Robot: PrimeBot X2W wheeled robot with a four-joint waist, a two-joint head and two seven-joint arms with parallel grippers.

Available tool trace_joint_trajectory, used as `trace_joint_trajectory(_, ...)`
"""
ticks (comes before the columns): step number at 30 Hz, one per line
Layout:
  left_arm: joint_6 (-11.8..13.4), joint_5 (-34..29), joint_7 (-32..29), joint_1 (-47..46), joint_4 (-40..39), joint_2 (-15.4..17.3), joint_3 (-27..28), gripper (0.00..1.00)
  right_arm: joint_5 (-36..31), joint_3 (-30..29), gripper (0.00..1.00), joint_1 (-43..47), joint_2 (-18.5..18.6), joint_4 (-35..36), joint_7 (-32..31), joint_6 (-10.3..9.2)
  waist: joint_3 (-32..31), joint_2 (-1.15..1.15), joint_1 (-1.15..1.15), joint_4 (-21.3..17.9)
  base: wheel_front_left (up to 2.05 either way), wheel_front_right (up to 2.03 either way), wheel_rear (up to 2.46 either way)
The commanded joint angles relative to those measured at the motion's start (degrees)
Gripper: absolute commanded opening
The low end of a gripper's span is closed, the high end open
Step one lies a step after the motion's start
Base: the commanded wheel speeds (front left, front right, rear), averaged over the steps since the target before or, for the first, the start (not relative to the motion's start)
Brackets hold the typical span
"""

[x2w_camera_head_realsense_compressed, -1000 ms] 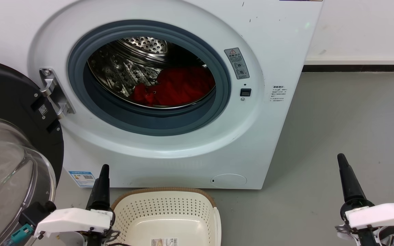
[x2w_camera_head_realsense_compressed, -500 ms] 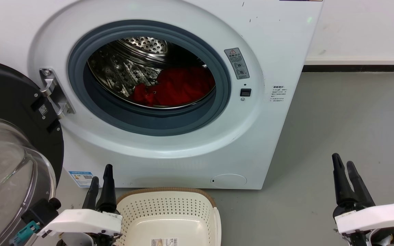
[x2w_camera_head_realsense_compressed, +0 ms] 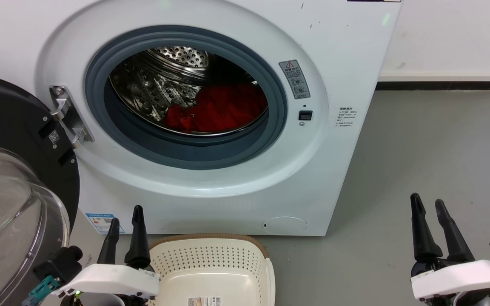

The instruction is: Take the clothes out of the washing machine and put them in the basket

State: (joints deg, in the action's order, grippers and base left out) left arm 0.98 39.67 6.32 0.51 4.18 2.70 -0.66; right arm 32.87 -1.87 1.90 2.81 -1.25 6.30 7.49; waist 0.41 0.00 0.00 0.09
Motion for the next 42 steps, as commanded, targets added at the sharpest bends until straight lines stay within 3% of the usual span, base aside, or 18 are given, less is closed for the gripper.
trace_joint_trajectory(1,0.3,-2.3,0.7,0.0,-1.1,0.2,-0.3,1.0,-2.4,0.1,1.0,0.1,0.1,1.3,0.7,0.0,0.0,0.0,0.0,0.0,0.0,0.0,0.0)
trace_joint_trajectory(42,1.7,-23.8,6.2,3.3,-2.3,0.2,-2.2,1.0,-26.5,1.3,1.0,3.7,0.1,5.1,6.3,-0.01,0.0,0.0,0.0,0.1,0.0,0.0,0.0)
